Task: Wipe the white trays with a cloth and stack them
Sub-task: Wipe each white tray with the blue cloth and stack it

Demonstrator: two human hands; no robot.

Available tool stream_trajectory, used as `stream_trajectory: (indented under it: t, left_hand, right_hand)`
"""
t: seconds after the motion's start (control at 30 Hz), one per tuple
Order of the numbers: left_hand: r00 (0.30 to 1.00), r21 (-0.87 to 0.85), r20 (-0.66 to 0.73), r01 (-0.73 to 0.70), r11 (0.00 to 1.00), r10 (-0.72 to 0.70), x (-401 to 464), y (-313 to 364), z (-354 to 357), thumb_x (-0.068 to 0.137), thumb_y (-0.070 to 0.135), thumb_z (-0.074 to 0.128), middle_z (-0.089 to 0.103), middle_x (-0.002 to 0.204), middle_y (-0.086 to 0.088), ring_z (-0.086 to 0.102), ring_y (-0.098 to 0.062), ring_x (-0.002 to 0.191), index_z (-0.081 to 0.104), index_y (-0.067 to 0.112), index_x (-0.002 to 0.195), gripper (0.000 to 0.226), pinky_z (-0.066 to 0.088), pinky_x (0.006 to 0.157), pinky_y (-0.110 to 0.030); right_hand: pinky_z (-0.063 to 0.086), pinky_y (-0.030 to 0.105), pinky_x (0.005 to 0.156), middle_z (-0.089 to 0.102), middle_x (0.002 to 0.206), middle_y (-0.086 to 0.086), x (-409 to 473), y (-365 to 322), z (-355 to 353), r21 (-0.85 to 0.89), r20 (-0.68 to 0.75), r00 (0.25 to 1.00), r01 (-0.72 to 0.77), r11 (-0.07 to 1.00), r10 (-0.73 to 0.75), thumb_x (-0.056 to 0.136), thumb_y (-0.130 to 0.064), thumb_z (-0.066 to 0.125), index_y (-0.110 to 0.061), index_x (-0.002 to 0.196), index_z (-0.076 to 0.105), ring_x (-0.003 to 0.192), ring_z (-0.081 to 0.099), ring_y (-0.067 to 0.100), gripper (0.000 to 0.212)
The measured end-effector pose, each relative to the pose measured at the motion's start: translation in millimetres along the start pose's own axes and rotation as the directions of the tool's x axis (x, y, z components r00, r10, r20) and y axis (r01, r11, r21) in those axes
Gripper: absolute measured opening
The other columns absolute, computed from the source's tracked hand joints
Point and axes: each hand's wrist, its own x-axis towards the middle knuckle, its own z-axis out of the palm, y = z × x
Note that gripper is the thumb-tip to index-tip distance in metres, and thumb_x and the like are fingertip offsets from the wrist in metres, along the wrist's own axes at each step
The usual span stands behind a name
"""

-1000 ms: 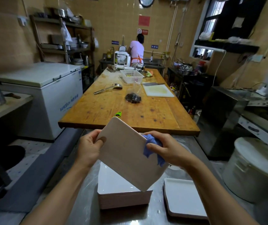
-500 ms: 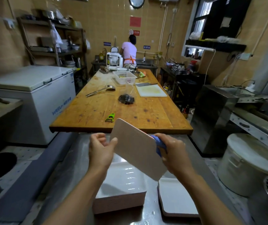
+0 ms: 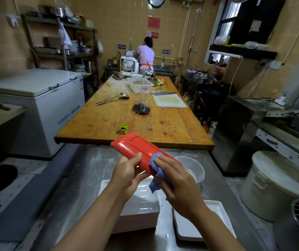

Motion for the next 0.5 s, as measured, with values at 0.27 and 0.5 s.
stream_trajectory:
  t: [0.27,0.5]
  left_hand:
    - [0.967,0.143,0.256,-0.040,0.989,0.002,-10.2,-3.4,-24.0,0.073,0.012,0.058,0.072,0.087,-0.011,0.068,-0.018,0.070,0.064,0.006,0.102,0.030,0.058,0.062,-0.033]
    - [0.931,0.256,0.365,-0.102,0.961,0.002,-17.8,8.4,-25.1,0.071,0.007,0.071,0.071,0.089,-0.010,0.068,-0.022,0.073,0.060,0.011,0.110,0.041,0.057,0.061,-0.037]
  right_hand:
    - [0.016,0.014,0.114,0.028,0.147,-0.016,22.8,-10.2,-2.1,0.273,0.167,0.967,-0.232,0.934,0.192,0.098,-0.039,0.033,-0.021,0.141,0.039,0.137,0.023,-0.005,0.046]
    - [0.028,0.017,0.111,0.048,0.140,-0.002,59.1,-32.9,-5.3,0.404,0.047,0.997,-0.081,0.911,0.068,0.095,0.000,0.045,-0.011,0.133,0.050,0.131,0.039,0.001,0.040]
